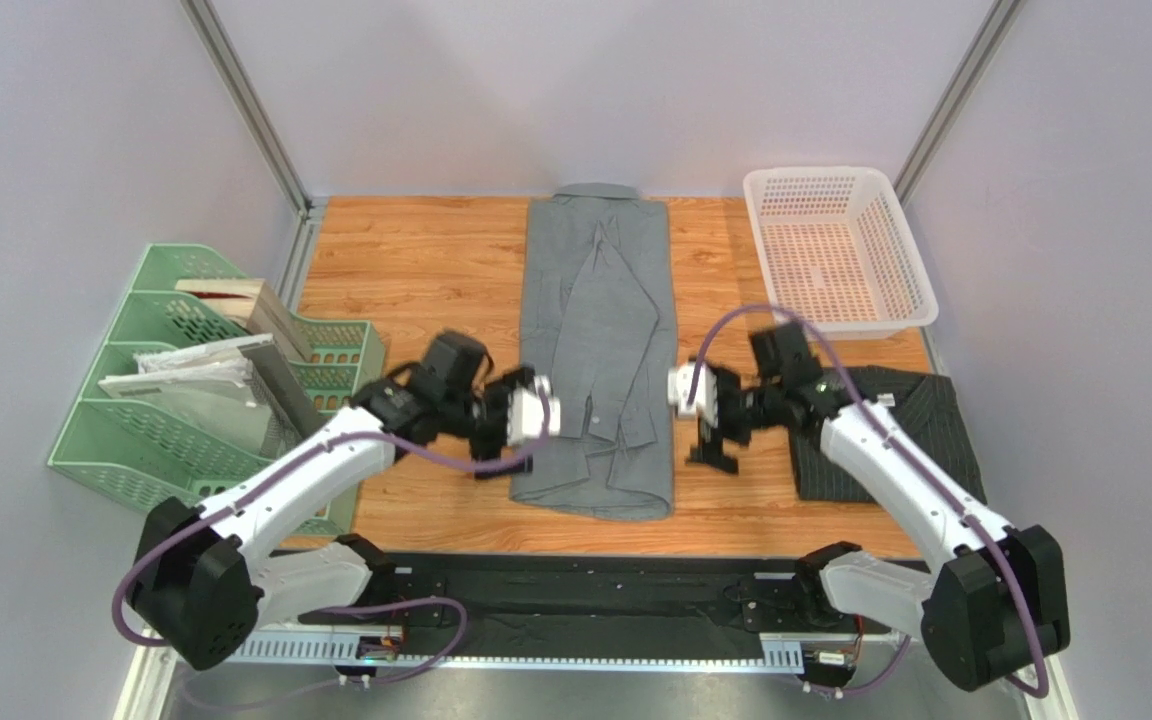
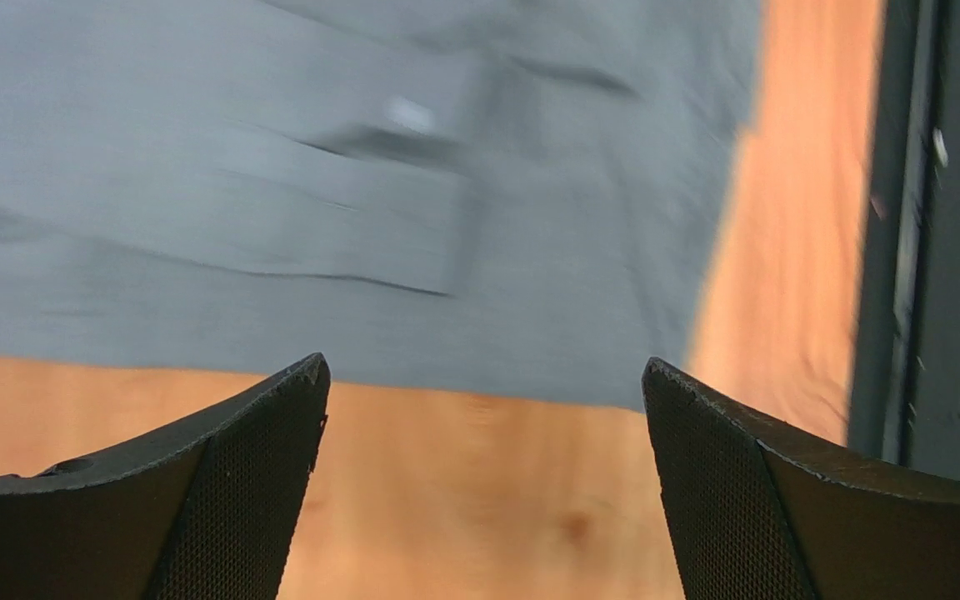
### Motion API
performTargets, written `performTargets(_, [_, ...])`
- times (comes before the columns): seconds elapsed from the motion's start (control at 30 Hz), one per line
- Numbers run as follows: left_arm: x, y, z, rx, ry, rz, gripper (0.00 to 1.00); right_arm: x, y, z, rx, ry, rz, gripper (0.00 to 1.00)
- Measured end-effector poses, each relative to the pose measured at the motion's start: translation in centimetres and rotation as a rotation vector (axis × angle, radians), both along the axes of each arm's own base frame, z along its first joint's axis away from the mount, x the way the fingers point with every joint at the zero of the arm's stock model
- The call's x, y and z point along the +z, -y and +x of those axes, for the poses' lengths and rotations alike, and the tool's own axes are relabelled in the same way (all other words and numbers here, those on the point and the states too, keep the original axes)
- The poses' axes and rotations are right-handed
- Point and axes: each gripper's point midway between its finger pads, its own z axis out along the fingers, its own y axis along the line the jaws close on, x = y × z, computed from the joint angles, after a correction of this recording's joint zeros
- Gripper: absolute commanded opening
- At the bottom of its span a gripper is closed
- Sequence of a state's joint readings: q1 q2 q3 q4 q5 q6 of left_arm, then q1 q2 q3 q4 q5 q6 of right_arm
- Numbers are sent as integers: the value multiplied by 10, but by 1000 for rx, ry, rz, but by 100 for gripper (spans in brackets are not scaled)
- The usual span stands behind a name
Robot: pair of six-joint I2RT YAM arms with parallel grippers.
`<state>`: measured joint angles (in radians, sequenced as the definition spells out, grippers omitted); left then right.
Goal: Fold and stack the long sleeve shirts
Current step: Fold the shirt
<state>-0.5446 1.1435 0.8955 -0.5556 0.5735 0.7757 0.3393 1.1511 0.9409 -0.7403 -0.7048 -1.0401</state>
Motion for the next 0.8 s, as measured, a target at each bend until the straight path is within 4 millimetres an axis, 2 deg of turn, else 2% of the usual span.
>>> performTargets(0.03, [-32, -2, -19, -42, -34, 60, 99, -36, 3, -20, 41, -37, -48, 100])
performTargets(0.1, [-78, -10, -54, -126, -70, 160, 99, -86, 12, -64, 125, -101, -131, 100])
performTargets(0.17, [-99, -13, -70, -187, -60, 219, 99, -107, 12, -95, 221, -99, -173, 100])
performTargets(0.23, [-104, -12, -69, -210, -23, 239, 99, -114, 6, -106, 288, -57, -183, 100])
performTargets(0.33, [-105, -2, -59, -236, 47, 248, 99, -129, -2, -107, 343, 14, -208, 99])
performTargets(0.43, [-110, 4, -57, -264, 90, 272, 99, -146, -8, -103, 362, 12, -232, 97])
performTargets(0.67, [-134, 1, -62, -328, 163, 322, 99, -138, -44, -56, 344, 195, -189, 94])
performTargets(0.73, [-132, 8, -53, -321, 207, 314, 88, -136, -48, -47, 335, 238, -187, 91])
performTargets(0.77, [-131, 13, -48, -317, 224, 306, 83, -136, -49, -43, 330, 257, -191, 83])
performTargets(0.8, [-132, 17, -43, -305, 231, 307, 70, -135, -51, -37, 324, 279, -193, 77])
